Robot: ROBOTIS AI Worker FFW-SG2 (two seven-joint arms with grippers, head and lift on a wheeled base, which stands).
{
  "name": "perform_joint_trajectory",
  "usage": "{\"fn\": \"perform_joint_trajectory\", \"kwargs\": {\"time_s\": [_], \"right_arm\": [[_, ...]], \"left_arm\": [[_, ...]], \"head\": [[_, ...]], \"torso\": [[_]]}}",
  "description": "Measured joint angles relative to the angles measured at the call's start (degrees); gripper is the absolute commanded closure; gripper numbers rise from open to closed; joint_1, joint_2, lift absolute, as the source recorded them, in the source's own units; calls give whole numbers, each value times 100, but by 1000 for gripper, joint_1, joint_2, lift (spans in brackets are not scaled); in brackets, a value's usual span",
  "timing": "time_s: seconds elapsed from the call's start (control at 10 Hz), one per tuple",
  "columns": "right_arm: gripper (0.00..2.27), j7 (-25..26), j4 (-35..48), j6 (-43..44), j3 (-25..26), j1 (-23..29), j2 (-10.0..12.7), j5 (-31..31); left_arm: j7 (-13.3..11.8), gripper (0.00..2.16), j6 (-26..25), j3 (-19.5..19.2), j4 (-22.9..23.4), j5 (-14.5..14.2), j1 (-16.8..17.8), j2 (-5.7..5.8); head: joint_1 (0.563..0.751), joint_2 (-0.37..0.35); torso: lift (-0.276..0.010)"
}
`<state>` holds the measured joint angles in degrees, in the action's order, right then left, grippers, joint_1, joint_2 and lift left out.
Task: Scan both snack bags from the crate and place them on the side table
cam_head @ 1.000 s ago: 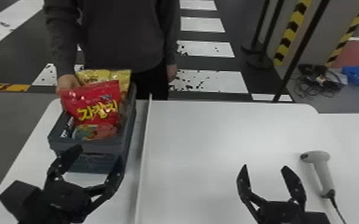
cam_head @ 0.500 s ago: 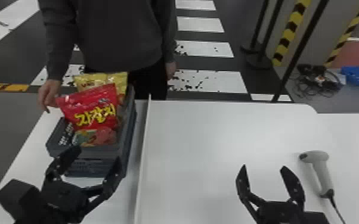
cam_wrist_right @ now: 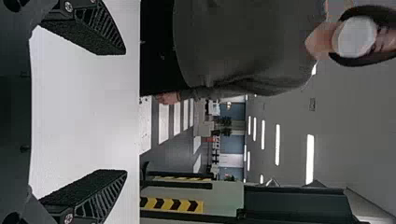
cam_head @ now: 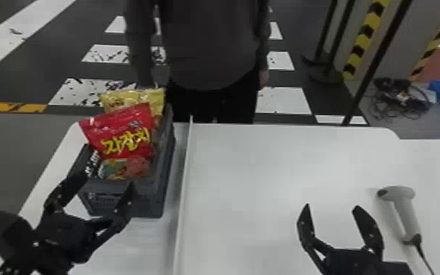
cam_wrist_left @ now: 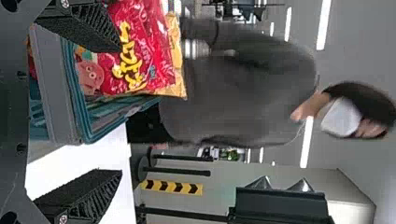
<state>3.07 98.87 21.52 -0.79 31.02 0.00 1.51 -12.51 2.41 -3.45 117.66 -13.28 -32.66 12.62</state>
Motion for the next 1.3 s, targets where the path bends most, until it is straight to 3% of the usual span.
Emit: {"fn": "perform_joint_trajectory", "kwargs": {"time_s": [0.2, 0.5, 0.7, 0.9, 1.3], "right_arm": [[83, 0, 1, -45, -20, -2, 0, 12], [83, 0, 3, -224, -60, -73, 0, 50], [83, 0, 4, -319, -88, -93, 0, 85], [83, 0, 28, -379, -103, -97, 0, 111], [83, 0, 41, -494, -101, -122, 0, 113]], "left_arm": [[-57, 83, -37, -394, -141, -206, 239, 20], [-566, 97, -631, -980, -459, -625, 819, 60], [-1000, 97, -1338, -1193, -779, -641, 1381, 75], [-1136, 93, -1654, -1304, -1111, -651, 1873, 112], [-1839, 36, -2382, -1623, -1963, -643, 2949, 172]], "head": [[695, 49], [695, 117], [695, 128], [695, 147], [695, 167]], "torso": [[-95], [-95], [-95], [-95], [-95]]}}
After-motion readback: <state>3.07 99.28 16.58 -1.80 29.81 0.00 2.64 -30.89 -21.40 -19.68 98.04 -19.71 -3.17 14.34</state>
